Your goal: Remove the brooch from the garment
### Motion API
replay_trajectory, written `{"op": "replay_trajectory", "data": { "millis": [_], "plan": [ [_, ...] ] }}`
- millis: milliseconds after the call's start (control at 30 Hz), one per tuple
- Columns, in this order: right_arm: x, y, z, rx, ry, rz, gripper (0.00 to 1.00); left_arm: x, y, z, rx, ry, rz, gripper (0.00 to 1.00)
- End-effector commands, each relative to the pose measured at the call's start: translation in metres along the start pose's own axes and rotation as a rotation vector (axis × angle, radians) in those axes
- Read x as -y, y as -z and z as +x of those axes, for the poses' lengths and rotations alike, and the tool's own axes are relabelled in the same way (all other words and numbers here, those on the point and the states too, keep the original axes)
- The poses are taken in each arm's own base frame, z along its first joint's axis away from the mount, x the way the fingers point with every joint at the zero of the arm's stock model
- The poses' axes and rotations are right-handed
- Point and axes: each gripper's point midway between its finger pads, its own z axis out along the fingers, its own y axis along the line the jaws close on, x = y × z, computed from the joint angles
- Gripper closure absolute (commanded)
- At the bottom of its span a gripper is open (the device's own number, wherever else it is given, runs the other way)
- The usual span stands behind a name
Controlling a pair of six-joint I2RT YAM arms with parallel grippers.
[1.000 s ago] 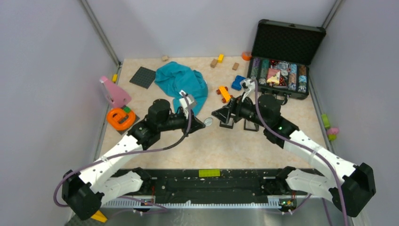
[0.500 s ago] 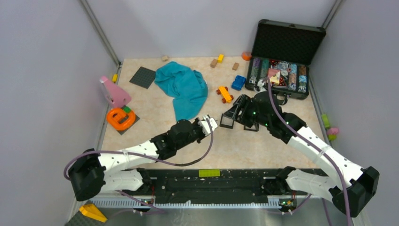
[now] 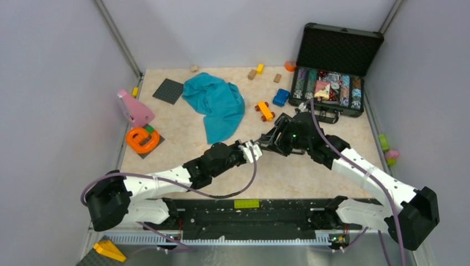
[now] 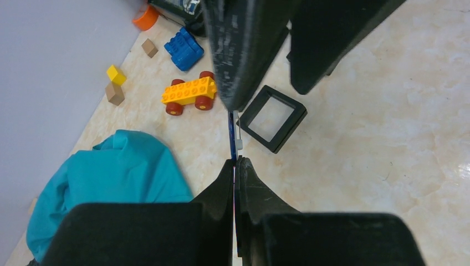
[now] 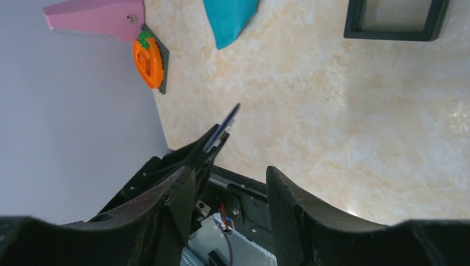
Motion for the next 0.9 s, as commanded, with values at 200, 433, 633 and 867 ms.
{"op": "replay_trajectory", "data": {
  "millis": [200, 433, 633, 867],
  "plan": [
    [-0.025, -0.009, -0.006, 0.001, -0.051, -0.103, 0.53, 0.003, -0.007, -0.022, 0.069, -0.035, 0.024, 1.00],
    [-0.020, -0.012, -0.007, 0.012, -0.057, -0.084, 0.62, 0.006, -0.009, -0.025, 0.079, -0.038, 0.036, 1.00],
    [-0.014, -0.018, -0.006, 0.012, -0.065, -0.065, 0.70, 0.006, -0.008, -0.025, 0.082, -0.048, 0.028, 1.00],
    [-0.013, -0.021, -0.007, 0.015, -0.067, -0.066, 0.89, 0.007, -0.006, -0.025, 0.086, -0.055, 0.034, 1.00]
  ]
}}
